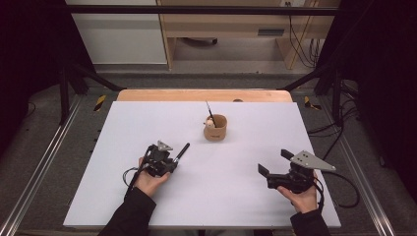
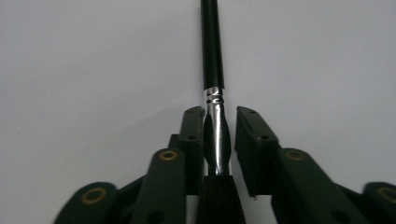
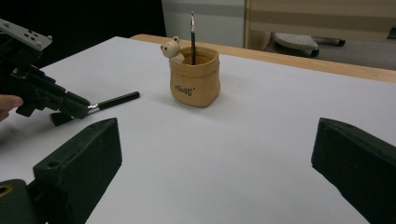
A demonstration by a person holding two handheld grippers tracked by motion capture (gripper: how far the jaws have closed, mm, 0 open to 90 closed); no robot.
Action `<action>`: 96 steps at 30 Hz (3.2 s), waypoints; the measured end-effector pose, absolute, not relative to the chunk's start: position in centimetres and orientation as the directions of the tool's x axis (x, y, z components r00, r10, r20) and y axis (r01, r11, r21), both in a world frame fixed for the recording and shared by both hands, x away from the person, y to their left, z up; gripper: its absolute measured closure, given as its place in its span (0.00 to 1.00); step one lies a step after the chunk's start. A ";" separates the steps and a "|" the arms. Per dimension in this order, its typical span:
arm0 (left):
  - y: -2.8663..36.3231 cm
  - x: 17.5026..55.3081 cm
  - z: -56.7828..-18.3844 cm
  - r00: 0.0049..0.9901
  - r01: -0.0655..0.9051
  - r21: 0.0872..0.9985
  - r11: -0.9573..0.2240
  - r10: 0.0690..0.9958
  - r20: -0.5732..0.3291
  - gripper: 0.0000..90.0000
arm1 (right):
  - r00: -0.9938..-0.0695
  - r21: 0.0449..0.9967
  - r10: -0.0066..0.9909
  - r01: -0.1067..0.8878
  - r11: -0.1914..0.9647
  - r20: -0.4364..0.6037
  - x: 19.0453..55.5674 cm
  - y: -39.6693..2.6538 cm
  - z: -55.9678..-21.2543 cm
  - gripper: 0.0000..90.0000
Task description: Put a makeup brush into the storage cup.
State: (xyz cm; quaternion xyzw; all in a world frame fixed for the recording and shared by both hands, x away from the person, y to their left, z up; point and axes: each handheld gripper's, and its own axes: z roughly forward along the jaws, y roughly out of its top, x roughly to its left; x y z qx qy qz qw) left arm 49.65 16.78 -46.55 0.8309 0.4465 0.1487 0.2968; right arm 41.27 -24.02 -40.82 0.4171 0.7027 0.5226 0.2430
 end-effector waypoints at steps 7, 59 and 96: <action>17.1 49.9 -45.2 0.574 0.630 0.638 -0.442 0.819 0.000 0.55 | -0.533 0.936 0.841 0.336 0.106 0.096 41.3 -24.0 -40.9 0.03; 14.5 53.7 -45.0 0.683 0.657 0.416 -0.629 0.730 0.025 0.87 | -0.544 0.934 0.833 0.341 0.111 0.100 41.3 -23.8 -40.8 0.03; 17.0 46.3 -40.1 0.786 0.468 0.618 -0.631 0.617 0.035 0.88 | -0.578 0.912 0.816 0.341 0.230 0.011 41.6 -21.9 -40.7 0.03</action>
